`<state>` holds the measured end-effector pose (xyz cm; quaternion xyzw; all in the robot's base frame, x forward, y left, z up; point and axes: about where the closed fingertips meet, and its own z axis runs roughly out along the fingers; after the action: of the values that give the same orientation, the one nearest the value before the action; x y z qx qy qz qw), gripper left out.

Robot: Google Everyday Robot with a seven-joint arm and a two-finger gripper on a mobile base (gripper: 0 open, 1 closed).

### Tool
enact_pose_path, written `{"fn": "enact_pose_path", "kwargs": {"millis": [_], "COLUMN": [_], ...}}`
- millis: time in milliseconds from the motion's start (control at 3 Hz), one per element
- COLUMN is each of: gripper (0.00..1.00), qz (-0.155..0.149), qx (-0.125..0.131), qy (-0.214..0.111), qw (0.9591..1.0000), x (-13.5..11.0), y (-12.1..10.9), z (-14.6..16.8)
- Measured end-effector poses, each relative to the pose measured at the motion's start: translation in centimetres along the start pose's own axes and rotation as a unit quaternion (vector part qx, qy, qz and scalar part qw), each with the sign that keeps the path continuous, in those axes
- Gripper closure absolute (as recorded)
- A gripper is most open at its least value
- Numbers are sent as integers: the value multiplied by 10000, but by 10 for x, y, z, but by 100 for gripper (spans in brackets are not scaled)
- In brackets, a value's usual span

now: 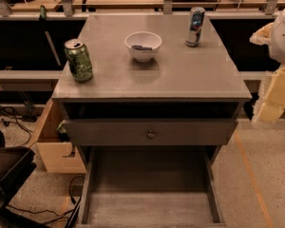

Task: Pick rxbar blueberry from white bowl and place on counter

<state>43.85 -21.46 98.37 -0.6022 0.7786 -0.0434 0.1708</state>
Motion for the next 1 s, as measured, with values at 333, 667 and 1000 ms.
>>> {"fn": "enact_pose_path", "kwargs": {"millis": [333, 667, 1000], "gripper": [0, 0, 0], "qz": [0, -193, -755], "qx": [1, 367, 1098], "qy": [0, -15, -148], "qw": [10000, 9991, 9910], "x": [0, -13, -48], "y": [0, -13, -42], "z": [0, 0, 2]}}
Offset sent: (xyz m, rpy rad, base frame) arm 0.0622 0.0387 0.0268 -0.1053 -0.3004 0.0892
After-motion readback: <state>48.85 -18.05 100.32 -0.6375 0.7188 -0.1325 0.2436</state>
